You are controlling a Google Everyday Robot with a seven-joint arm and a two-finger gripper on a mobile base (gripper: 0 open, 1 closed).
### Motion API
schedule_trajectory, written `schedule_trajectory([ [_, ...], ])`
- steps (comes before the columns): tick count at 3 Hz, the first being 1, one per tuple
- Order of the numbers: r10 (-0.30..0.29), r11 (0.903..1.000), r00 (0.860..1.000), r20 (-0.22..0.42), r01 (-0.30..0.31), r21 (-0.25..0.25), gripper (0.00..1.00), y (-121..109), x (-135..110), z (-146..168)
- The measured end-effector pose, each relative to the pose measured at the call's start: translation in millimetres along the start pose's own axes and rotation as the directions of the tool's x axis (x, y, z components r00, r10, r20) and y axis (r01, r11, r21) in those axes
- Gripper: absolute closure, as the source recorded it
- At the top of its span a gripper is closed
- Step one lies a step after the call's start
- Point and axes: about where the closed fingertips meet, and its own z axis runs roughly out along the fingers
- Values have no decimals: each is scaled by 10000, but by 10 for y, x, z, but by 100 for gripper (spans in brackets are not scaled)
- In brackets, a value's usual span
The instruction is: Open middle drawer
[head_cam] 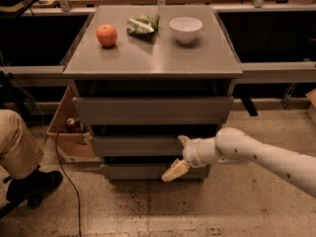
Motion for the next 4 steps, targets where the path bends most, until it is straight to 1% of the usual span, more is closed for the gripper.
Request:
schedule_trajectory([
  [1, 122, 9991, 9999, -112, -118, 411, 0, -77, 54, 175],
  [2, 345, 9920, 9992, -217, -316, 1221, 0, -302, 189, 446],
  [3, 441, 9777, 9984, -340, -361, 2067, 0, -552, 293, 619],
  [4, 442, 9617, 9981, -437, -307, 2726, 0, -808, 363, 734],
])
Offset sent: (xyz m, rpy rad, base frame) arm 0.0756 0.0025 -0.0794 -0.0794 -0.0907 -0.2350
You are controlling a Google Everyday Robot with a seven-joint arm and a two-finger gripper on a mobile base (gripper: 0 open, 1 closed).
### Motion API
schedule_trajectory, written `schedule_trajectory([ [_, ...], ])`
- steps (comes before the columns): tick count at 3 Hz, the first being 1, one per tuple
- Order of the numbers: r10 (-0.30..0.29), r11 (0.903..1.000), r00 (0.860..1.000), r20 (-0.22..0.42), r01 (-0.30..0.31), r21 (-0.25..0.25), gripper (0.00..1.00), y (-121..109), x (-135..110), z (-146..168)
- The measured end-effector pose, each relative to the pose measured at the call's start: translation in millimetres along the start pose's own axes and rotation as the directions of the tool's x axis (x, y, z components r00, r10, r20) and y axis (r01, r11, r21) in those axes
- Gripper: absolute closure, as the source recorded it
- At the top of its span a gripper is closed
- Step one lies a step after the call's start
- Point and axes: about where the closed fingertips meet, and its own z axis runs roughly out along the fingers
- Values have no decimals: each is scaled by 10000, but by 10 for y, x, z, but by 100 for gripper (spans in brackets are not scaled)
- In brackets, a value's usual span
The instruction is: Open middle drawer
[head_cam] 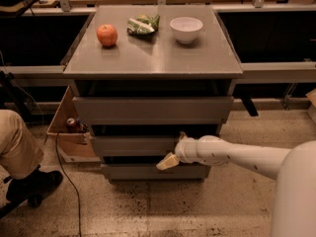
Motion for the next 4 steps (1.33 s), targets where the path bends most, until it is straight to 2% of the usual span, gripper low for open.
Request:
schedule_trajectory([
  [2, -151, 9982, 9998, -102, 157, 583, 0, -334, 7, 345],
  [3, -189, 9980, 9996, -205, 201, 596, 0, -407, 19, 514],
  [4, -245, 9987, 9990, -361, 261, 444, 15, -369, 77, 594],
])
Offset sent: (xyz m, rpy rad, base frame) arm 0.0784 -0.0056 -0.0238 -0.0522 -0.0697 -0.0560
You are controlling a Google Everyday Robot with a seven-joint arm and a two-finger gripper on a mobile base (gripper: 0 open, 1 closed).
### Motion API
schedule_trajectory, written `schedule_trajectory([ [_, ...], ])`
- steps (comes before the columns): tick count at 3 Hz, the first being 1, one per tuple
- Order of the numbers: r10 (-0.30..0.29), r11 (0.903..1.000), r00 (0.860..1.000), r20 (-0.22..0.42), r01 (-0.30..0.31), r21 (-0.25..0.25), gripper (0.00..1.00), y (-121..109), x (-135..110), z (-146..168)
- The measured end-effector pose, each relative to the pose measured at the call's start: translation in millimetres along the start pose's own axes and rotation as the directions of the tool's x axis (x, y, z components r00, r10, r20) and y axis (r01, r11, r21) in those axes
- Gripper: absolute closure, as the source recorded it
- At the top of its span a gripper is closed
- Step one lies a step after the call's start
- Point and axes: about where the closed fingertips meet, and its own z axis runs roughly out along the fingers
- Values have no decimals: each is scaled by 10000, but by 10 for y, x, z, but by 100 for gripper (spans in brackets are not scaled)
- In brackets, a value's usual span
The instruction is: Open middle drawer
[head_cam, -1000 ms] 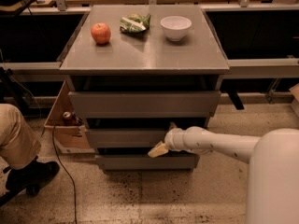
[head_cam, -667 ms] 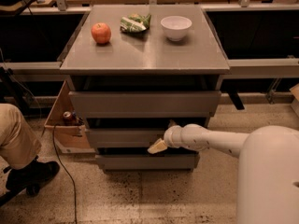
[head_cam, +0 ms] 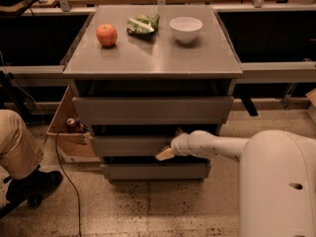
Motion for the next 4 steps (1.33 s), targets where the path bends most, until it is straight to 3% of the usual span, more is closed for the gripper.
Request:
schedule_trajectory([
  [1, -65, 9997, 9999, -140, 62, -245, 38, 122, 65, -48],
  [2, -70, 9996, 9999, -149, 67, -260, 42, 116, 19, -100],
  [3, -70, 9996, 9999, -149, 67, -260, 20, 103, -28, -145],
  [4, -277, 9968, 9993, -265, 256, -759, 0, 346, -30, -290],
])
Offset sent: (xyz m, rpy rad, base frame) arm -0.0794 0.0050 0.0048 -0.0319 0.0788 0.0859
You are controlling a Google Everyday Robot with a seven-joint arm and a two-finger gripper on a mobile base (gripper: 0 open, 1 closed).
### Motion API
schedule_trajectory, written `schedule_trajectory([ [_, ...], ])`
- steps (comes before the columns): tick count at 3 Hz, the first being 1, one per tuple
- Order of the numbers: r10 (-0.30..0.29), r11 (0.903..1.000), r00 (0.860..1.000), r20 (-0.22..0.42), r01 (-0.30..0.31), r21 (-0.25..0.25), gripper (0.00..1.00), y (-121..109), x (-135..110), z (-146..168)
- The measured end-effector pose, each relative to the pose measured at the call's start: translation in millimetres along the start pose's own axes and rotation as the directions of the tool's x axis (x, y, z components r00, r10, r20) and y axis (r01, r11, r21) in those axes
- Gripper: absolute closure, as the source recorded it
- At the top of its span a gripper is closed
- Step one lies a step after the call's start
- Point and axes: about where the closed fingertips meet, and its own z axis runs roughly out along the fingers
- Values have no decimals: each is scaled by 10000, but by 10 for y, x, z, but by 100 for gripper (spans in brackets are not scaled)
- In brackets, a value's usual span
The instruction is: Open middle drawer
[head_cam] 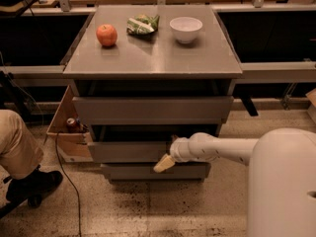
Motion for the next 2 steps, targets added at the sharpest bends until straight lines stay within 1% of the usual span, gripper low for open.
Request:
schedule_trajectory([
  [1, -377, 9938, 9985, -409, 332, -1062, 0, 496, 133, -82],
  [2, -650, 9844, 9958, -638, 535, -1678, 15, 734, 192, -130],
])
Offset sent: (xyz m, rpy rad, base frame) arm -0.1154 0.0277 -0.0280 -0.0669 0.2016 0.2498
